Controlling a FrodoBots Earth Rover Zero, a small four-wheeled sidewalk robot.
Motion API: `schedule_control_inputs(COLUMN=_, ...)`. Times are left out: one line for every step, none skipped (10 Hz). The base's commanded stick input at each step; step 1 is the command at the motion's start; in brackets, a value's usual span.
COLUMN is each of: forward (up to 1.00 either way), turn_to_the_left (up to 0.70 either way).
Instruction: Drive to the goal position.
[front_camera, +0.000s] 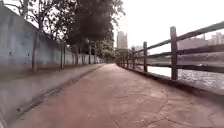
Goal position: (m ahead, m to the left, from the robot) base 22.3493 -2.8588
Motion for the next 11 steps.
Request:
schedule_control_inputs(forward=1.0, turn_to_the_left=0.0)
schedule_control_inputs(forward=1.0, turn_to_the_left=0.0)
schedule_control_inputs(forward=1.0, turn_to_the_left=0.0)
schedule_control_inputs(forward=1.0, turn_to_the_left=0.0)
schedule_control_inputs(forward=1.0, turn_to_the_left=0.0)
schedule_control_inputs(forward=1.0, turn_to_the_left=0.0)
schedule_control_inputs(forward=1.0, turn_to_the_left=0.0)
schedule_control_inputs(forward=1.0, turn_to_the_left=0.0)
schedule_control_inputs(forward=1.0, turn_to_the_left=0.0)
schedule_control_inputs(forward=1.0, turn_to_the_left=0.0)
schedule_control_inputs(forward=1.0, turn_to_the_left=0.0)
